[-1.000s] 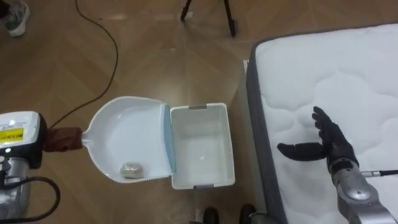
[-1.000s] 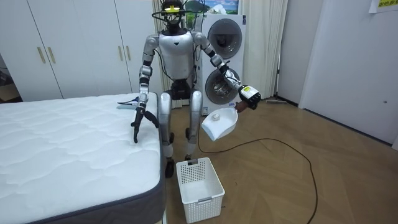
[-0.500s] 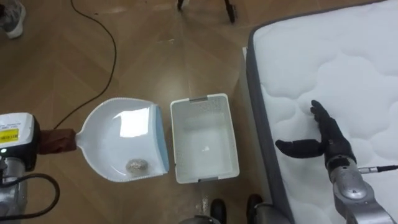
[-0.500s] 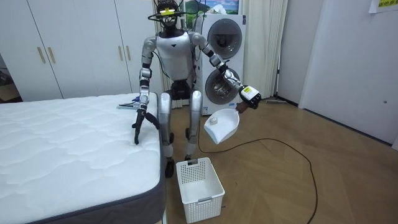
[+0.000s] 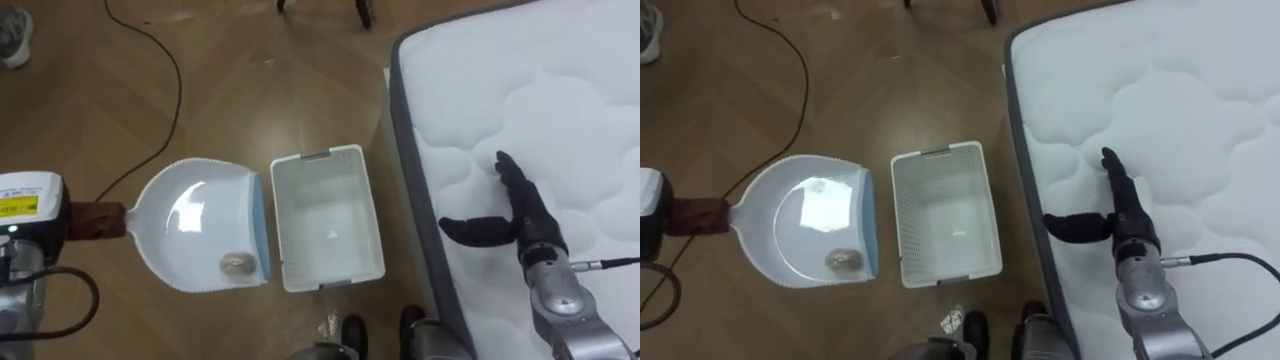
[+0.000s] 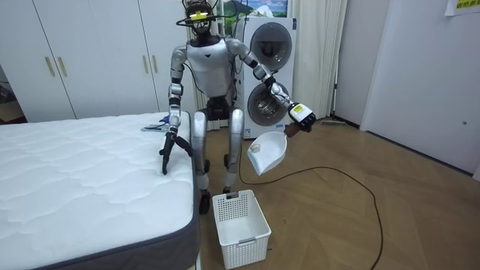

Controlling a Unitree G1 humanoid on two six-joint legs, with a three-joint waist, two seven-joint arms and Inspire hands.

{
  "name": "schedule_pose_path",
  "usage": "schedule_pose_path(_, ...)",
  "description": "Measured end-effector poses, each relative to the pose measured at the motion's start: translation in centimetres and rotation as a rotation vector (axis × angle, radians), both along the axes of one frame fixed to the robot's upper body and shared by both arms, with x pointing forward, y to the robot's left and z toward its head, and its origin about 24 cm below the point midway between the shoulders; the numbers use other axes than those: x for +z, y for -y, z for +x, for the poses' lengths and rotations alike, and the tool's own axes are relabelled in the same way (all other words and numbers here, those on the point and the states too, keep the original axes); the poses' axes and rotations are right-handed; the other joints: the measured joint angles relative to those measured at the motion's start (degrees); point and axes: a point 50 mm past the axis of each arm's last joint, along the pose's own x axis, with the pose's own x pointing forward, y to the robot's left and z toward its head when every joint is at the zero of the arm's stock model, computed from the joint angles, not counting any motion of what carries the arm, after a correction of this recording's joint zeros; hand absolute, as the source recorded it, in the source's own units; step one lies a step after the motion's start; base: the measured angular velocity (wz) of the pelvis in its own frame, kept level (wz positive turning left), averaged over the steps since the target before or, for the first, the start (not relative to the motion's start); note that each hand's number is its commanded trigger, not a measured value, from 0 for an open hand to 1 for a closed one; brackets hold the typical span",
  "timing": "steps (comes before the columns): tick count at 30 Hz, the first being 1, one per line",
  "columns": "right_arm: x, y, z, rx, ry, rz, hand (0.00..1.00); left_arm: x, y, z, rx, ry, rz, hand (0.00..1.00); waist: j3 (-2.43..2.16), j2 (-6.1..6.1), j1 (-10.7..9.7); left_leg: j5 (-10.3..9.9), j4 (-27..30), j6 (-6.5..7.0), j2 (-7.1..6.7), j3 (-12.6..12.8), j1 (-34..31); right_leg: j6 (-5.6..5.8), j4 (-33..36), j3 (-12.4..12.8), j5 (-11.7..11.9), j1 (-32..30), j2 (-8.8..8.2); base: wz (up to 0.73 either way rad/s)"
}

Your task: Clean bed

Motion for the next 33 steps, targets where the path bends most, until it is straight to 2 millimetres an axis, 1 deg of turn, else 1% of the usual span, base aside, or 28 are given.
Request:
schedule_pose_path(3, 0.1, -0.1, 0.2, 0.001, 0.007, -0.001, 0.0, 0.3, 0.1, 0.4, -0.007, 0.008, 0.005, 1.0, 0.06, 0.58, -0.23, -0.01, 0.03, -0.01, 0.0, 0.09, 0.0, 0.01, 0.06, 0.08, 0.0, -0.04, -0.04, -0.01)
schedule_pose_path(5, 0.1, -0.1, 0.1, 0.0, 0.013, -0.003, 0.0, 0.6, 0.2, 0.8, -0.021, 0.009, 0.014, 1.0, 0.17, 1.53, -0.44, -0.05, 0.19, 0.03, 0.01, 0.2, -0.01, 0.01, 0.12, 0.09, 0.0, -0.04, -0.04, 0.0)
schedule_pose_path(6, 0.2, -0.1, 0.2, 0.001, 0.02, -0.003, 0.0, 0.6, 0.2, 0.8, -0.025, 0.005, 0.019, 1.0, 0.18, 1.82, -0.46, -0.05, 0.15, 0.04, 0.01, 0.28, -0.01, 0.01, 0.11, 0.12, 0.01, -0.07, -0.04, -0.07)
schedule_pose_path(7, 0.5, -0.2, 0.2, 0.006, 0.036, -0.009, 0.0, 0.7, 0.1, 0.8, -0.03, -0.003, 0.028, 1.0, 0.15, 2.44, -0.57, -0.05, -0.1, 0.05, 0.05, 0.58, 0.06, 0.02, 0.11, 0.43, 0.01, -0.13, -0.02, -0.09)
schedule_pose_path(8, 0.4, -0.3, 0.2, 0.009, 0.038, -0.013, 0.0, 0.7, 0.0, 0.8, -0.029, -0.007, 0.032, 1.0, 0.17, 2.7, -0.62, -0.05, -0.15, 0.05, 0.08, 0.76, 0.18, 0.02, 0.12, 0.73, 0.01, -0.14, 0.04, -0.15)
schedule_pose_path(10, 0.7, -0.3, 0.3, 0.017, 0.056, -0.018, 0.0, 0.8, -0.3, 0.7, -0.029, -0.012, 0.041, 1.0, 0.48, 3.77, -0.75, -0.1, -0.8, 0.15, 0.1, 1.68, 0.86, 0.03, 0.74, 1.66, 0.01, -0.26, 0.04, -0.18)
schedule_pose_path(11, 0.8, -0.4, 0.3, 0.019, 0.06, -0.017, 0.0, 0.8, -0.3, 0.7, -0.026, -0.013, 0.043, 1.0, 0.41, 4.08, -0.8, -0.12, -0.89, 0.2, 0.1, 1.85, 0.87, 0.04, 0.9, 1.83, -0.01, -0.42, 0.06, -0.18)
schedule_pose_path(12, 0.9, -0.5, 0.5, 0.022, 0.068, -0.015, 0.0, 0.8, -0.5, 0.6, -0.019, -0.018, 0.044, 1.0, 0.38, 4.71, -0.96, -0.11, -1.05, 0.22, 0.1, 2.28, 0.95, 0.05, 1.07, 2.35, -0.01, -0.66, 0.1, -0.13)
schedule_pose_path(13, 1.0, -0.5, 0.6, 0.026, 0.077, -0.014, 0.0, 0.7, -0.5, 0.5, -0.016, -0.025, 0.045, 1.0, 0.42, 5.47, -1.39, -0.1, -1.11, 0.23, 0.1, 2.56, 1.05, 0.05, 1.28, 2.5, -0.07, -0.75, 0.04, -0.19)
schedule_pose_path(14, 1.1, -0.6, 0.7, 0.033, 0.08, -0.013, 0.0, 0.5, -0.7, 0.4, -0.012, -0.036, 0.048, 1.0, 0.47, 5.83, -1.66, -0.09, -1.46, 0.25, 0.07, 3.3, 1.53, 0.06, 1.81, 3.25, -0.23, -0.94, -0.03, -0.17)
schedule_pose_path(17, 1.1, -0.7, 0.7, 0.052, 0.076, -0.01, 0.0, 0.1, -0.8, 0.1, -0.012, -0.064, 0.059, 1.0, 0.41, 6.16, -1.95, -0.08, -2.51, 0.26, -0.05, 4.85, 2.98, 0.02, 2.63, 4.56, -0.59, -0.85, -0.11, -0.24)
schedule_pose_path(18, 1.1, -0.7, 0.7, 0.064, 0.075, -0.01, 0.0, 0.1, -0.8, 0.0, -0.012, -0.068, 0.062, 1.0, 0.42, 6.52, -2.36, -0.09, -2.75, 0.26, -0.15, 5.15, 3.46, -0.03, 2.96, 4.81, -0.77, -0.74, -0.19, -0.11)
schedule_pose_path(19, 1.2, -0.7, 0.8, 0.079, 0.078, -0.012, 0.0, 0.1, -0.8, 0.0, -0.016, -0.069, 0.066, 1.0, 0.51, 7.36, -3.13, -0.09, -2.78, 0.26, -0.16, 5.15, 3.56, -0.02, 2.97, 4.8, -0.79, -0.64, -0.23, -0.05)
schedule_pose_path(20, 1.3, -0.7, 0.9, 0.086, 0.081, -0.013, 0.0, 0.1, -0.8, 0.0, -0.017, -0.071, 0.067, 1.0, 0.54, 7.84, -3.44, -0.08, -2.78, 0.26, -0.16, 5.21, 3.56, -0.02, 2.99, 4.84, -0.8, -0.68, -0.23, -0.05)
schedule_pose_path(21, 1.4, -0.7, 0.9, 0.095, 0.085, -0.014, 0.0, 0.0, -0.7, 0.0, -0.021, -0.073, 0.068, 1.0, 0.4, 8.43, -3.59, -0.09, -2.99, 0.26, -0.16, 5.75, 3.68, 0.0, 3.21, 5.32, -0.91, -0.94, -0.2, -0.19)
schedule_pose_path(22, 1.5, -0.7, 0.9, 0.106, 0.087, -0.014, 0.0, 0.0, -0.8, 0.0, -0.02, -0.073, 0.068, 1.0, 0.39, 8.73, -3.59, -0.14, -3.28, 0.33, -0.21, 6.46, 4.21, 0.03, 3.72, 6.18, -1.16, -1.07, -0.14, -0.21)
schedule_pose_path(25, 1.7, -0.6, 1.1, 0.123, 0.09, -0.017, 0.0, 0.5, -1.0, 0.2, -0.012, -0.059, 0.067, 1.0, 0.39, 9.87, -4.44, -0.15, -4.0, 0.44, -0.44, 7.01, 5.26, 0.08, 4.32, 7.28, -1.57, -0.78, 0.02, -0.13)
schedule_pose_path(28, 1.9, -0.4, 1.2, 0.13, 0.091, -0.023, 0.0, 1.2, -1.6, 0.4, 0.002, -0.04, 0.066, 1.0, 0.44, 10.17, -4.97, -0.1, -4.9, 0.53, -0.69, 8.12, 6.68, 0.11, 5.25, 8.75, -2.15, -0.55, 0.14, -0.14)
schedule_pose_path(30, 2.0, -0.2, 1.4, 0.13, 0.094, -0.032, 0.0, 1.6, -1.6, 0.8, -0.004, -0.028, 0.068, 1.0, 0.44, 10.54, -5.25, -0.1, -5.27, 0.53, -0.72, 8.38, 7.16, 0.12, 5.33, 9.19, -2.23, -0.38, 0.25, -0.13)
schedule_pose_path(33, 2.2, -0.3, 1.6, 0.131, 0.101, -0.033, 0.0, 1.9, -1.4, 1.2, -0.019, -0.012, 0.063, 1.0, 0.45, 10.56, -5.45, -0.11, -5.68, 0.55, -0.84, 9.08, 7.79, 0.14, 5.79, 9.89, -2.44, -0.37, 0.28, -0.1)
